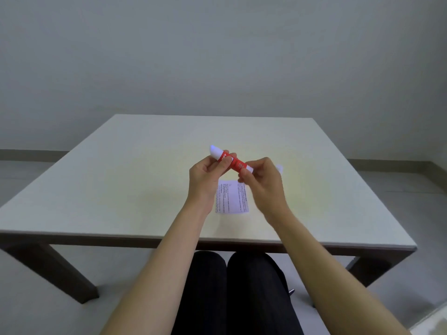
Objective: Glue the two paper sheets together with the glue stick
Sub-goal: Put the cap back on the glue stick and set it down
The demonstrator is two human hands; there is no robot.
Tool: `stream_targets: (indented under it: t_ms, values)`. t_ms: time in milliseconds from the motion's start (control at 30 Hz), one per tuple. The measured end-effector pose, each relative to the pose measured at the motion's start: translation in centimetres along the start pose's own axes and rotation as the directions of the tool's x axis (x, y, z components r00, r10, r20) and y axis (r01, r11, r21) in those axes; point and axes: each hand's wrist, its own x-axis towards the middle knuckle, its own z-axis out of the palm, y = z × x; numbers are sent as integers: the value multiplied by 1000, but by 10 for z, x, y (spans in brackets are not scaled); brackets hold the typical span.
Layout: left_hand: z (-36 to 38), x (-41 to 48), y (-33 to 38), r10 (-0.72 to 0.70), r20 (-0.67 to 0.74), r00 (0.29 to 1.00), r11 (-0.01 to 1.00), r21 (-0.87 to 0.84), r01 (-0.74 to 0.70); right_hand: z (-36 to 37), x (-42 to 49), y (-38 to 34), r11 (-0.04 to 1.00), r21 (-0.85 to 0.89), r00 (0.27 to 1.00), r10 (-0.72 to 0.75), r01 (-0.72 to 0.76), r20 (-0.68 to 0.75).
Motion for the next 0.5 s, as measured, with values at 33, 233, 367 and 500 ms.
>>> stream_targets:
  t_ms: [33,233,367,500]
  values:
    - [2,-1,1,0,9,1000,1000,-8,0,2,-6,5,958,-232,977,-193,170,-84]
    - [4,-4,8,35,35,999,998,53,-37,-8,0,-9,964,-79,967,251,-254,-42]
    - [2,-5,9,40,36,999,997,63,-42,-15,3,-16,604,414,731,601,-681,325]
    - [5,-5,14,65,63,996,992,105,-72,-11,-3,-14,606,490,779,517,-627,357]
